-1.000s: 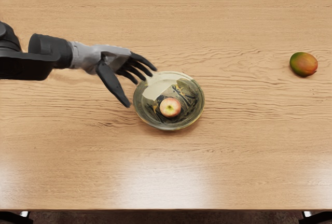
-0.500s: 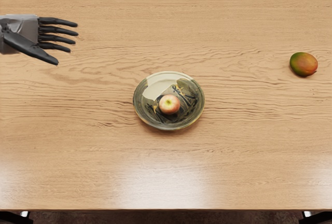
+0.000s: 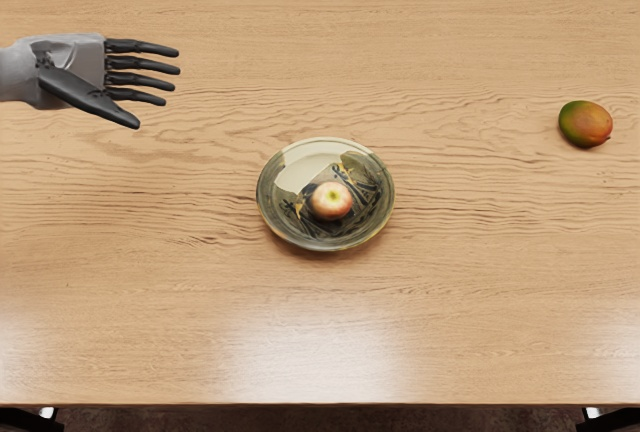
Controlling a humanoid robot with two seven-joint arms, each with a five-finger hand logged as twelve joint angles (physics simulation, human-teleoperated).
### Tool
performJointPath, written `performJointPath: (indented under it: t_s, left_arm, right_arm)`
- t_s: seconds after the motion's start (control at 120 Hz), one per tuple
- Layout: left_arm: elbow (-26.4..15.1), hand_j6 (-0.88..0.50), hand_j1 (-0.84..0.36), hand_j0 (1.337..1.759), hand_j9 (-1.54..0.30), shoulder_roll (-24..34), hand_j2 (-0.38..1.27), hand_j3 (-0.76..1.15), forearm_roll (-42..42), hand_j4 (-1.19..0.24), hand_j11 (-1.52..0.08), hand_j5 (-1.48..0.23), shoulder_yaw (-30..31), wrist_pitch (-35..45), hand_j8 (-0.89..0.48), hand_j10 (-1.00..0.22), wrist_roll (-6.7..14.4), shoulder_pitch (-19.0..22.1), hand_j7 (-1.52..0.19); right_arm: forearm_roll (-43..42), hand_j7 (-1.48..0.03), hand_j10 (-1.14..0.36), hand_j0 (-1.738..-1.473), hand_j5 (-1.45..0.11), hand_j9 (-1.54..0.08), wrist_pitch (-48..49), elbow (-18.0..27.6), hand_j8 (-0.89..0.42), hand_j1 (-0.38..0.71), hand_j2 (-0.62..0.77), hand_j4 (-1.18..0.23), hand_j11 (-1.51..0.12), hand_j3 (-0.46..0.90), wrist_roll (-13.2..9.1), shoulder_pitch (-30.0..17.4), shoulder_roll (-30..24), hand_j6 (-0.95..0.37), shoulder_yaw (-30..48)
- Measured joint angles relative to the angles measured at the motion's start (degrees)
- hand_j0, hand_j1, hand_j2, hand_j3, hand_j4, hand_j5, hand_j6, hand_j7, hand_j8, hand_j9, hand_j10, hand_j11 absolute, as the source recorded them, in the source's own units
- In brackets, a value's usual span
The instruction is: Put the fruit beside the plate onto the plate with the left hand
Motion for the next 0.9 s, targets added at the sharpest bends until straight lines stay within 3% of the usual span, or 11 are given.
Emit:
performJointPath:
  t_s: [0.9]
  left_arm:
    - [-0.05,-0.25,0.05,1.658,-0.33,0.0,0.05,0.0,-0.02,-0.25,-0.33,-0.33,0.01,0.0,-0.25,-0.25,0.0,0.0,-0.33]
  right_arm:
    - [0.0,-0.03,-0.03,-1.658,-0.03,-0.03,0.0,0.0,-0.03,-0.32,-0.01,-0.03,-0.03,0.0,0.0,0.0,0.0,-0.03,0.0]
